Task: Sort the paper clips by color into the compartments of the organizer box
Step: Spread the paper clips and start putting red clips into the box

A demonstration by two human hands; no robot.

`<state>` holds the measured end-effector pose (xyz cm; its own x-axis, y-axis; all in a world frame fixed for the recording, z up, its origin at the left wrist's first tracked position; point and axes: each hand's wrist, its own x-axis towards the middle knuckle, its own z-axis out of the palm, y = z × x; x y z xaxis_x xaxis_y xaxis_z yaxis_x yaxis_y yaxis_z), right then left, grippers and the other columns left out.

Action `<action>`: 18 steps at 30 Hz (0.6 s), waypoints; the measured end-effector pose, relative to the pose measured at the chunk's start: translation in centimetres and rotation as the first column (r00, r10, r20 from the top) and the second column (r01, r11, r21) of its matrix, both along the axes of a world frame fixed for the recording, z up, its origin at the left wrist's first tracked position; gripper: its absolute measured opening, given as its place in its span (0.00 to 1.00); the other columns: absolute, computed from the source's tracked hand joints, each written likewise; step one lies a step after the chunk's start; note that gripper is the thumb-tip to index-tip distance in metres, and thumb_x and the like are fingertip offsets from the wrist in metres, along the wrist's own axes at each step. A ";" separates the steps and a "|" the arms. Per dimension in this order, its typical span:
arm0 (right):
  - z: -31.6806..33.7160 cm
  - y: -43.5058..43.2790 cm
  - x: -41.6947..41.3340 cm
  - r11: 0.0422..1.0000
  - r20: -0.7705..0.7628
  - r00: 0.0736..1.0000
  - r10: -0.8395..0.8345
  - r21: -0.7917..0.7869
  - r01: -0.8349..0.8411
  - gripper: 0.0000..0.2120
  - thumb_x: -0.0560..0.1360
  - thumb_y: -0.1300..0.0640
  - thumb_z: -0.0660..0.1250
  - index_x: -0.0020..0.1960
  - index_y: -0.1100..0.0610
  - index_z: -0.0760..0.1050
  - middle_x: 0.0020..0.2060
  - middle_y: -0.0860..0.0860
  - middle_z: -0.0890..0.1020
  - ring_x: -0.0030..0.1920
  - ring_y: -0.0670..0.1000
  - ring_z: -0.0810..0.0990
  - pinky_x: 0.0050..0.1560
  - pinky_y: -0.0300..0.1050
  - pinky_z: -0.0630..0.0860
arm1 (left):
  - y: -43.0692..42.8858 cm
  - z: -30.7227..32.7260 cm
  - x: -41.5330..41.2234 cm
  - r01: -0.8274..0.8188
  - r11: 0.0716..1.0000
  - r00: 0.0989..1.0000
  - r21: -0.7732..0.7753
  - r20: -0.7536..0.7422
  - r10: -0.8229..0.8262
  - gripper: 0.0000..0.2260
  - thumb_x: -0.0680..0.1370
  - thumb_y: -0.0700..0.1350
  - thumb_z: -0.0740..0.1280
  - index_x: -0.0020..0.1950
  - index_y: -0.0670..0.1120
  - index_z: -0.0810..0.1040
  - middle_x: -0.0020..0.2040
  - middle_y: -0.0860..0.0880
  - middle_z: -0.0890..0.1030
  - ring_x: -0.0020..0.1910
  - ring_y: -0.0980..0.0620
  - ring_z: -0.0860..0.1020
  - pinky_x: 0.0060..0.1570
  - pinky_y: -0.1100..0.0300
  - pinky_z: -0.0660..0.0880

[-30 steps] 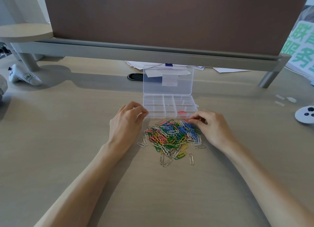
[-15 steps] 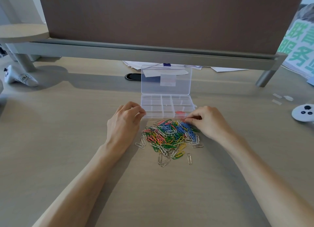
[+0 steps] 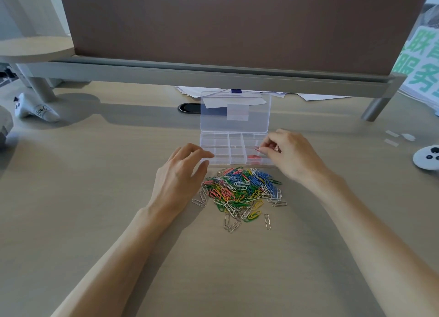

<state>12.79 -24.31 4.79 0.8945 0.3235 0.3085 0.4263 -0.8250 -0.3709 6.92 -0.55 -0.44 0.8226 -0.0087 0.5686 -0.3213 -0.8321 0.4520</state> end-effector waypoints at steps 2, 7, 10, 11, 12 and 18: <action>-0.1 0.3 0.7 0.998 0.022 1.000 0.018 -0.056 -0.016 0.05 0.76 0.54 0.68 0.45 0.55 0.80 0.40 0.46 0.78 0.42 0.48 0.76 0.41 0.41 0.66 | 0.0 0.0 -0.3 0.040 0.999 0.999 0.015 -0.010 -0.040 0.07 0.78 0.43 0.67 0.52 0.53 0.82 0.50 0.58 0.79 0.51 0.57 0.75 0.38 0.59 0.74; -0.3 0.4 1.1 0.994 -0.008 0.997 0.076 -0.084 -0.076 0.07 0.76 0.52 0.69 0.49 0.53 0.84 0.45 0.47 0.84 0.43 0.47 0.78 0.44 0.39 0.67 | 0.1 -0.1 0.0 0.065 0.997 0.991 0.047 -0.123 -0.059 0.07 0.79 0.49 0.66 0.53 0.58 0.82 0.52 0.62 0.79 0.44 0.63 0.73 0.34 0.64 0.68; -0.4 0.1 0.6 0.990 0.074 0.991 0.108 -0.103 -0.101 0.08 0.76 0.51 0.68 0.50 0.52 0.84 0.45 0.47 0.84 0.44 0.45 0.73 0.43 0.42 0.68 | 0.1 0.0 0.3 0.125 0.991 0.979 0.054 -0.170 -0.114 0.08 0.80 0.51 0.64 0.55 0.59 0.81 0.53 0.62 0.78 0.41 0.62 0.73 0.36 0.61 0.70; -0.5 0.0 0.3 0.989 0.091 0.987 0.129 -0.087 -0.121 0.08 0.76 0.51 0.68 0.51 0.53 0.84 0.45 0.47 0.83 0.45 0.45 0.73 0.44 0.42 0.70 | 0.0 0.1 0.4 0.143 0.988 0.975 0.057 -0.180 -0.131 0.09 0.80 0.51 0.63 0.56 0.59 0.81 0.53 0.62 0.78 0.41 0.61 0.73 0.37 0.60 0.71; -0.5 0.2 -0.1 0.986 0.084 0.983 0.162 -0.062 -0.157 0.08 0.75 0.51 0.69 0.51 0.53 0.84 0.45 0.47 0.83 0.46 0.45 0.73 0.46 0.43 0.71 | 0.0 0.2 0.5 0.164 0.984 0.971 0.067 -0.187 -0.149 0.09 0.81 0.52 0.62 0.57 0.59 0.80 0.53 0.62 0.78 0.41 0.60 0.74 0.38 0.59 0.72; -1.9 0.8 -1.5 0.941 -0.034 0.948 0.315 -0.121 -0.317 0.10 0.77 0.51 0.67 0.56 0.50 0.82 0.50 0.44 0.79 0.53 0.47 0.73 0.54 0.46 0.72 | 1.0 0.4 0.9 0.311 0.936 0.930 0.162 -0.256 -0.265 0.08 0.79 0.53 0.64 0.55 0.62 0.80 0.51 0.63 0.76 0.35 0.61 0.73 0.32 0.60 0.71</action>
<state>11.32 -23.56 2.90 0.7440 0.6249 0.2366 0.6681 -0.6883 -0.2826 7.83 0.49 -0.08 0.8740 -0.3569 0.3299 -0.4687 -0.7983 0.3782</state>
